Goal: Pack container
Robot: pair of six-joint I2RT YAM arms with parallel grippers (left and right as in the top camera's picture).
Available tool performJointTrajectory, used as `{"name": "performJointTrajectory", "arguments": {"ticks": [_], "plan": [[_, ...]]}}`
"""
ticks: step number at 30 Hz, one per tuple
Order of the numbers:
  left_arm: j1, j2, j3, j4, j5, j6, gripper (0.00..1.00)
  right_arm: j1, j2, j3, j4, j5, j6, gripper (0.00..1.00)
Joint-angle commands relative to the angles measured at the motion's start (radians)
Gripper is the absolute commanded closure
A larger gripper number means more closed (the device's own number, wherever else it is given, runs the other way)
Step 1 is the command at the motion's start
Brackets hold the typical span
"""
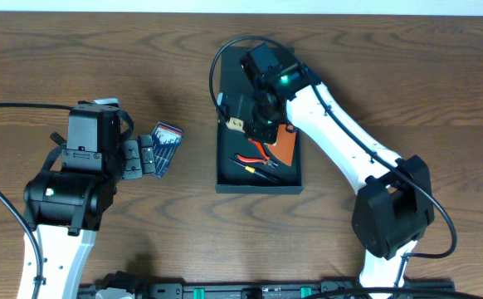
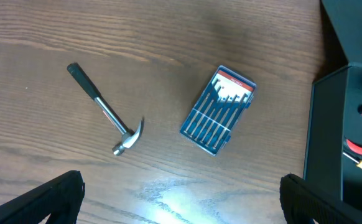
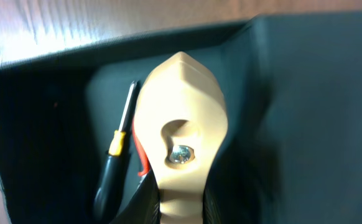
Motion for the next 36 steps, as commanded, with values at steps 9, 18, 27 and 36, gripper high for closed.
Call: {"name": "performJointTrajectory", "arguments": {"ticks": [9, 18, 27, 36], "plan": [[0.005, -0.001, 0.022, 0.000, -0.011, -0.010, 0.02, 0.011, 0.005, -0.076, 0.032, -0.029, -0.011, 0.67], [0.005, -0.001, 0.022, -0.004, -0.012, -0.010, 0.01, 0.011, 0.005, -0.075, 0.042, -0.028, 0.008, 0.36], [0.005, 0.009, 0.029, -0.004, 0.098, 0.113, 0.02, -0.023, -0.051, 0.127, 0.045, 0.188, 0.262, 0.01], [0.005, 0.288, 0.269, -0.050, 0.092, 0.340, 0.02, -0.330, -0.142, 0.401, 0.005, 0.237, 0.735, 0.01]]}}
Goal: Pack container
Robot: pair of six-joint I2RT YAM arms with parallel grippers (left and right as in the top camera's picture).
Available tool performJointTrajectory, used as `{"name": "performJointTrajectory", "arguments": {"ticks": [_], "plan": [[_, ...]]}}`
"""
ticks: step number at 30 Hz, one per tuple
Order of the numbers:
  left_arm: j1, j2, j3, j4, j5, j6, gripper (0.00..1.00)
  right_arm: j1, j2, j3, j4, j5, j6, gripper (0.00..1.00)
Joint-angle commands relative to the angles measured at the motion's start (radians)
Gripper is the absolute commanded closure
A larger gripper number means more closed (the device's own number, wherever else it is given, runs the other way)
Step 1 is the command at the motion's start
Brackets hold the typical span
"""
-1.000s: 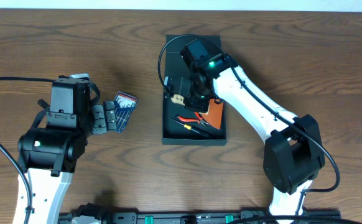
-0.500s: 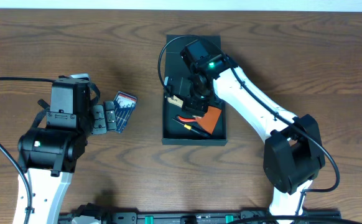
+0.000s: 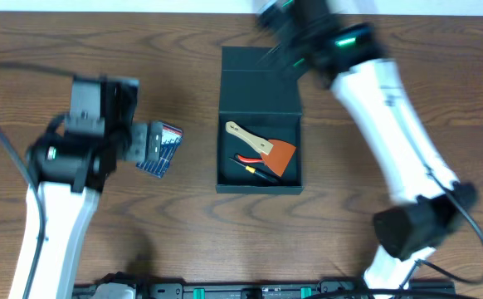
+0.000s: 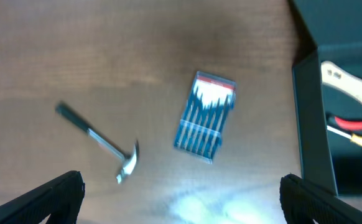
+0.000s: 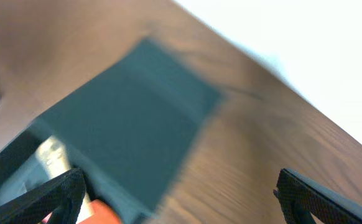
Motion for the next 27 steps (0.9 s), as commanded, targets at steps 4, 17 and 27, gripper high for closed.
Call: {"name": "performJointTrajectory", "arguments": {"ticks": [4, 17, 27], "plan": [[0.004, 0.243, 0.099, 0.032, 0.007, 0.178, 0.02, -0.272, -0.069, 0.042, -0.092, 0.045, 0.331, 0.01], [0.005, 0.637, 0.098, 0.038, -0.025, 0.225, 0.02, -0.613, -0.055, 0.020, -0.170, 0.038, 0.503, 0.01], [0.023, 0.769, 0.096, 0.072, 0.038, 0.269, 0.02, -0.632, -0.032, -0.018, -0.167, 0.040, 0.494, 0.01]]}}
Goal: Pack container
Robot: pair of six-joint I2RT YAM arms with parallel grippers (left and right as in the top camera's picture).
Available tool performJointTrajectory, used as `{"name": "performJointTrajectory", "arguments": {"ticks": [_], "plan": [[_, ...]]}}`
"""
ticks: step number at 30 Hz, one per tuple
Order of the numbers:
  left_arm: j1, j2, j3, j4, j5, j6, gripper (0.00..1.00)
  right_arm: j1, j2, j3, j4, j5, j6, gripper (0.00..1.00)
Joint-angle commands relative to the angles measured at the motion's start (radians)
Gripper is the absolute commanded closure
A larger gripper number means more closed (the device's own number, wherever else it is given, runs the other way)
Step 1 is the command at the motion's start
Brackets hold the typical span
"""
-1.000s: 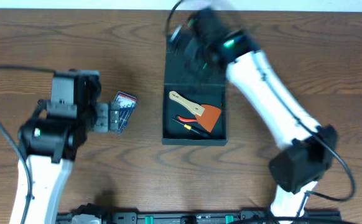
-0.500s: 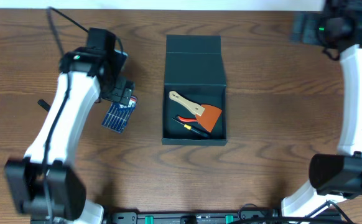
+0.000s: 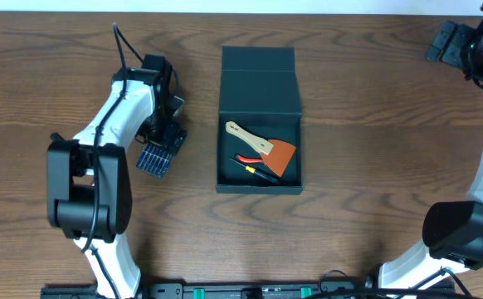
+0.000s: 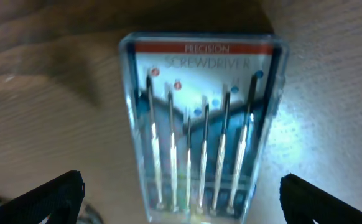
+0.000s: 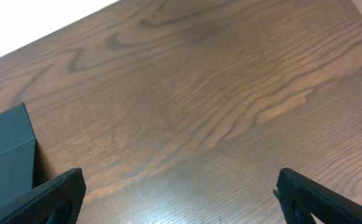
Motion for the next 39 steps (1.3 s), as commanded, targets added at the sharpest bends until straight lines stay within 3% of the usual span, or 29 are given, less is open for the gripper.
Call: {"name": "performJointTrajectory", "arguments": {"ticks": [1, 15, 33, 35, 39], "plan": [[0.023, 0.026, 0.000, 0.026, 0.047, 0.021, 0.01, -0.006, 0.024, -0.040, 0.008, 0.004, 0.017, 0.01], [0.034, 0.049, -0.040, 0.146, 0.068, 0.018, 0.02, -0.006, 0.024, -0.204, 0.103, 0.005, 0.013, 0.01], [0.034, 0.052, -0.125, 0.169, 0.069, -0.024, 0.01, -0.006, 0.024, -0.208, 0.109, 0.005, 0.013, 0.01], [0.034, 0.051, -0.125, 0.169, 0.069, -0.024, 0.05, -0.006, 0.024, -0.208, 0.108, 0.005, 0.011, 0.01], [0.034, 0.051, -0.125, 0.172, 0.068, -0.024, 0.29, -0.006, 0.024, -0.208, 0.102, 0.005, -0.003, 0.01]]}}
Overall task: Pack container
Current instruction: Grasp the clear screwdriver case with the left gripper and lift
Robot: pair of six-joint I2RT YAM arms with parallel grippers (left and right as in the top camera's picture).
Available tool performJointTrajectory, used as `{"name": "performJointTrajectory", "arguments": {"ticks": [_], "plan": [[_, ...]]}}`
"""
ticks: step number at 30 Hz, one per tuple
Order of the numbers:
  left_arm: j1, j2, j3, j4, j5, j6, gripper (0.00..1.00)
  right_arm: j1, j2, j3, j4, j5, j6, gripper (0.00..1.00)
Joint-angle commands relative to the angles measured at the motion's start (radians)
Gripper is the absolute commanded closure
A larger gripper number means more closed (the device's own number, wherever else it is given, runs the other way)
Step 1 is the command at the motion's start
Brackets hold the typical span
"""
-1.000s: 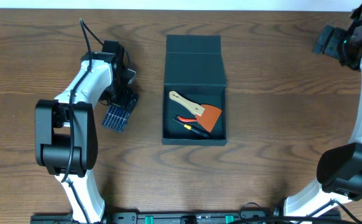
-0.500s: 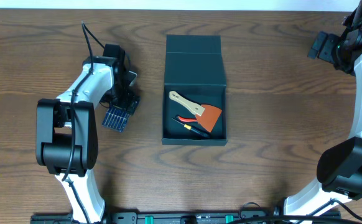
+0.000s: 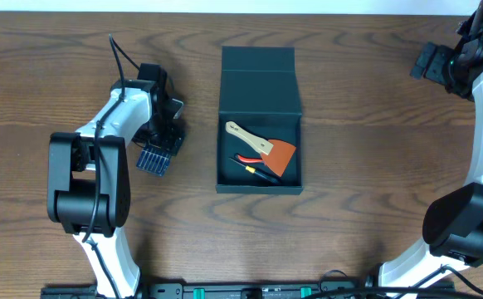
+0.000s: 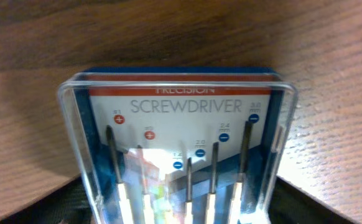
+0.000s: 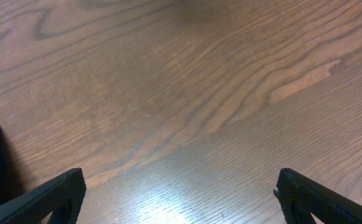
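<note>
The black box lies open mid-table, lid folded back. In it are a wooden-handled scraper with an orange blade, red pliers and a black-and-yellow screwdriver. A clear blue precision screwdriver case lies flat on the table left of the box. My left gripper is low over the case's labelled end, open, with a finger on each side of the case. My right gripper hangs open over bare wood at the far right, holding nothing.
The dark wooden table runs to a white edge at the back. In the right wrist view only wood grain and a corner of the box at the left edge show. A cable loops behind the left arm.
My left gripper has come lower on the screwdriver case, whose sides now reach both fingers. My right gripper has shifted a little toward the front and left and is still open.
At first my right gripper held the scraper inside the box while the left hung open high over the case and a hammer. Then the scraper lay in the box and the right gripper was open behind it. Later the right was far right and the left low over the case.
</note>
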Motion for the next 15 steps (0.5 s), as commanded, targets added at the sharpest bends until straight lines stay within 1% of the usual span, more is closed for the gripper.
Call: {"name": "performJointTrajectory", "arguments": {"ticks": [1, 2, 4, 5, 6, 8, 10, 11, 15], "plan": [[0.003, 0.023, -0.031, 0.006, -0.028, 0.001, 0.38, -0.006, 0.009, -0.006, -0.005, 0.004, -0.002, 0.01], [0.003, 0.023, -0.031, 0.006, -0.029, 0.001, 0.44, -0.006, 0.009, -0.006, -0.006, 0.004, -0.002, 0.01], [0.003, 0.023, -0.030, 0.007, -0.029, 0.001, 0.54, -0.006, 0.009, -0.006, -0.006, 0.004, -0.002, 0.01], [0.003, 0.023, -0.029, 0.006, -0.029, 0.000, 0.62, -0.006, 0.009, -0.006, -0.006, 0.004, -0.002, 0.01], [0.003, 0.023, -0.027, 0.006, -0.029, -0.005, 0.68, -0.006, 0.009, -0.006, -0.006, 0.004, -0.002, 0.01], [0.003, 0.020, -0.015, 0.001, -0.029, -0.032, 0.71, -0.006, 0.009, -0.006, -0.007, 0.004, -0.002, 0.01], [0.002, 0.009, 0.003, -0.004, -0.029, -0.064, 0.87, -0.006, 0.009, -0.006, -0.009, 0.004, -0.002, 0.01], [0.002, 0.001, 0.013, -0.007, -0.029, -0.075, 0.89, -0.006, 0.009, -0.006, -0.009, 0.004, -0.002, 0.01], [-0.001, -0.062, 0.050, -0.006, -0.029, -0.096, 0.90, -0.006, 0.009, -0.006, -0.010, 0.004, -0.002, 0.01]]}}
